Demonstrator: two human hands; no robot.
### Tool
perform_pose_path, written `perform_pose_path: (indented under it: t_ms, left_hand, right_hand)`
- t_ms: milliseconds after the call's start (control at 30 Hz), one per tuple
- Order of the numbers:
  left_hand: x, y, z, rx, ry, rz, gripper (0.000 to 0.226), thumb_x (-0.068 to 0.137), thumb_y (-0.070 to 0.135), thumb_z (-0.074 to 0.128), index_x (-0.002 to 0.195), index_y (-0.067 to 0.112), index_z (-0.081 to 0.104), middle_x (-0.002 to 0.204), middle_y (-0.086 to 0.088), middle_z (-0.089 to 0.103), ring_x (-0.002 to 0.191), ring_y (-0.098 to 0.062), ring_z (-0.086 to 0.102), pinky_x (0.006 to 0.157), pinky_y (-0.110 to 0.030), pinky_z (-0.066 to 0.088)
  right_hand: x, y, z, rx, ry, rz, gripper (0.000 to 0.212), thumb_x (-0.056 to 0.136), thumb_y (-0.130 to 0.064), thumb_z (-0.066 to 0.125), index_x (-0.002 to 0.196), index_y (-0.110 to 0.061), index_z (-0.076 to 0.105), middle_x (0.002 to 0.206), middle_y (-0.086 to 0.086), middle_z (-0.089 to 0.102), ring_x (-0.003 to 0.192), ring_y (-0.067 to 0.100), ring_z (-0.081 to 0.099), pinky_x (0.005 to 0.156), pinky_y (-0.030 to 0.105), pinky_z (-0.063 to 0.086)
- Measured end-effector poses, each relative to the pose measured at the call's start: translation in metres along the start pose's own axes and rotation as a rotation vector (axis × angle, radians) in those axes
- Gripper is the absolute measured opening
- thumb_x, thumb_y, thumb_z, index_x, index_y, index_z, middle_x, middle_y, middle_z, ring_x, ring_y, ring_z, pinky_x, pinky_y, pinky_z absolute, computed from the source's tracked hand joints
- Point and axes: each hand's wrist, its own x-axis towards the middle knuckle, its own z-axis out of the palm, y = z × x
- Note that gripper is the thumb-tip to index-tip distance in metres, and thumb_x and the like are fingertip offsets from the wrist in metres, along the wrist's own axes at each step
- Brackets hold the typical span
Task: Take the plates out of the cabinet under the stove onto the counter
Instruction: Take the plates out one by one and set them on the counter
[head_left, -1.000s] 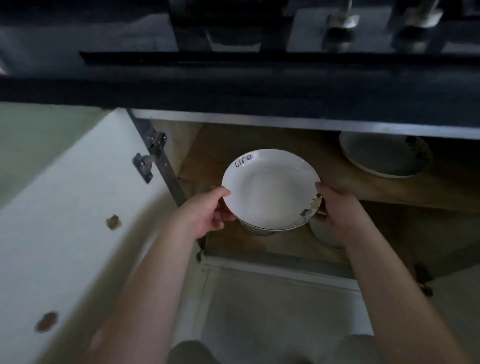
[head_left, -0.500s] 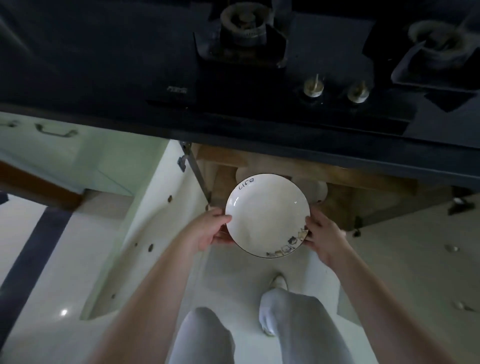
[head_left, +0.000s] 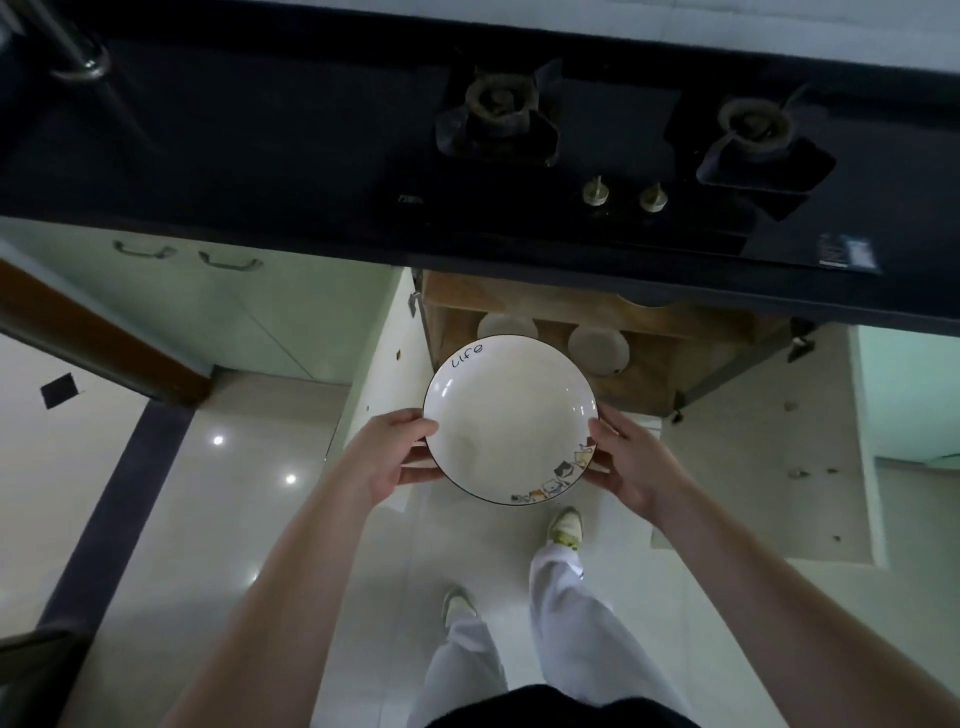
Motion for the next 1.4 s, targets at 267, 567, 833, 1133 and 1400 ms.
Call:
perform_pose_path:
  t_ms: [267,567,833,1133,1400]
  left_hand:
    - [-0.083,-0.016,0.016,0.049,0.072,0.137,0.015,0.088,0.001,0.055,0.094,-0.004,0.067,0.087,-0.012,0.072,0.07,-0.027,0.07,0.063,-0.033,0.058]
    - [-0.165,-0.054,0.048,-0.254,0.061,0.093,0.016,0.092,0.008,0.057,0.083,0.01,0.07,0.081,-0.007,0.069,0.065,-0.024,0.068,0.067,-0.035,0.059]
    - [-0.225,-0.06,0.038,-0.29,0.152,0.186,0.017,0.091,0.007,0.059,0.103,0.002,0.069,0.093,-0.011,0.068,0.067,-0.027,0.066,0.064,-0.034,0.058]
    - [-0.264,-0.066,-0.042,-0.38,0.229,0.245,0.024,0.092,0.007,0.056,0.111,0.009,0.069,0.106,-0.012,0.067,0.081,-0.031,0.065,0.075,-0.038,0.059]
    - [-0.303,-0.072,-0.148,-0.46,0.26,0.346,0.031,0.092,0.003,0.055,0.116,0.019,0.068,0.093,-0.003,0.074,0.07,-0.025,0.069,0.063,-0.035,0.058]
  right_hand:
    - [-0.088,-0.011,-0.025,0.017,-0.095,-0.03,0.019,0.099,-0.013,0.051,0.112,-0.015,0.065,0.095,0.011,0.067,0.091,0.028,0.064,0.082,0.043,0.057]
    - [-0.15,-0.017,-0.062,-0.009,-0.217,-0.091,0.02,0.098,-0.016,0.053,0.115,-0.018,0.064,0.101,0.012,0.071,0.092,0.029,0.067,0.081,0.042,0.058]
    - [-0.184,-0.024,-0.044,-0.018,-0.3,-0.123,0.016,0.097,-0.016,0.054,0.104,-0.018,0.067,0.093,0.009,0.073,0.087,0.027,0.067,0.071,0.038,0.057]
    - [-0.208,-0.031,0.05,-0.09,-0.399,-0.136,0.016,0.096,-0.012,0.054,0.095,-0.024,0.065,0.085,0.007,0.071,0.08,0.024,0.065,0.077,0.041,0.056]
    - [-0.22,-0.008,0.165,-0.128,-0.445,-0.118,0.014,0.095,-0.012,0.055,0.1,-0.02,0.066,0.081,0.007,0.068,0.061,0.017,0.068,0.053,0.031,0.059]
